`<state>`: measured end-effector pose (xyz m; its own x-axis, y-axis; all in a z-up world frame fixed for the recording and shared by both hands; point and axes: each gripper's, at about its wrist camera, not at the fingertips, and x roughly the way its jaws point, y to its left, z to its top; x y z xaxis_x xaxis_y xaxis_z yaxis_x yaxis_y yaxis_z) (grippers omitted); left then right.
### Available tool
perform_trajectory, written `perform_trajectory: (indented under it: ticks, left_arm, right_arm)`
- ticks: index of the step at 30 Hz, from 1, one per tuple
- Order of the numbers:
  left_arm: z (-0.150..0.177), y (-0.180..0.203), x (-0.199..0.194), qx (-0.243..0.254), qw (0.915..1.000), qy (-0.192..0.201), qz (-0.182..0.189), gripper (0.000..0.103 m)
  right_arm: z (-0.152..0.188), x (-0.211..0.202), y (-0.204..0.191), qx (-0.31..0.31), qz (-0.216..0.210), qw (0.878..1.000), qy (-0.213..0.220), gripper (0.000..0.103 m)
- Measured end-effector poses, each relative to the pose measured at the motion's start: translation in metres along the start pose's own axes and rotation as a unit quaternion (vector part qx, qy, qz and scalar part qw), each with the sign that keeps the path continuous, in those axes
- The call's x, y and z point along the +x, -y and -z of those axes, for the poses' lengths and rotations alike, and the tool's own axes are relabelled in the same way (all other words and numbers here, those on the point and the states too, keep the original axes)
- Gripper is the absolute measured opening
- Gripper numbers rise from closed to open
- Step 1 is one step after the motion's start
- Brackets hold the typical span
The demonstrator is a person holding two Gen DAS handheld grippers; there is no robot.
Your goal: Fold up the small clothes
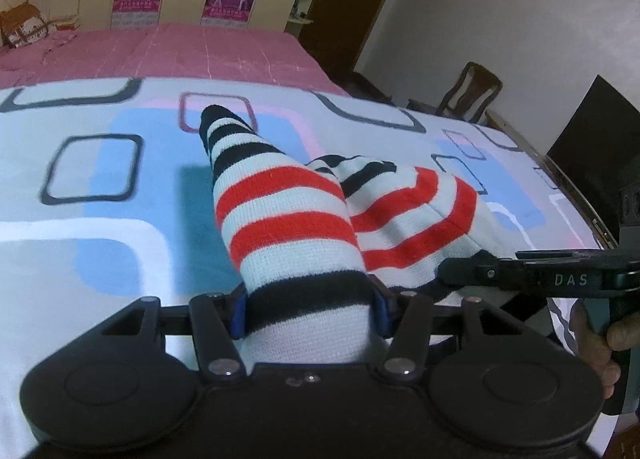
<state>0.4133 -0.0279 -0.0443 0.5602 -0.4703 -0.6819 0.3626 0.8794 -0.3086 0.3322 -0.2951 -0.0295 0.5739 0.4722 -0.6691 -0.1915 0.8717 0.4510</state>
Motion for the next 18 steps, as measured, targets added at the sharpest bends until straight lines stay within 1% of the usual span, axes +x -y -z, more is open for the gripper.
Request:
perform_trajectory:
  ticks: [6,11,14,18]
  left_arm:
    - [0.003,-0.041,-0.039,-0.004,0.9998,0.015,-0.010,0.055]
    - [0.009,-0.088,-0.070,-0.019,0.9992,0.022,-0.027,0.055]
    - [0.012,-0.115,-0.083,-0.029,0.9987,0.021,-0.036,0.055]
    - [0.019,-0.150,-0.093,-0.041,0.9981,0.024,-0.039,0.055]
  right_arm:
    - [0.000,0.018,-0.058,-0.019,-0.004,1.000,0.004,0.033]
    - [0.001,0.049,-0.111,-0.034,-0.023,0.999,-0.002,0.033]
    - [0.003,0.073,-0.142,-0.043,-0.033,0.999,-0.008,0.033]
    - [0.008,0.103,-0.173,-0.043,-0.040,0.998,-0.015,0.033]
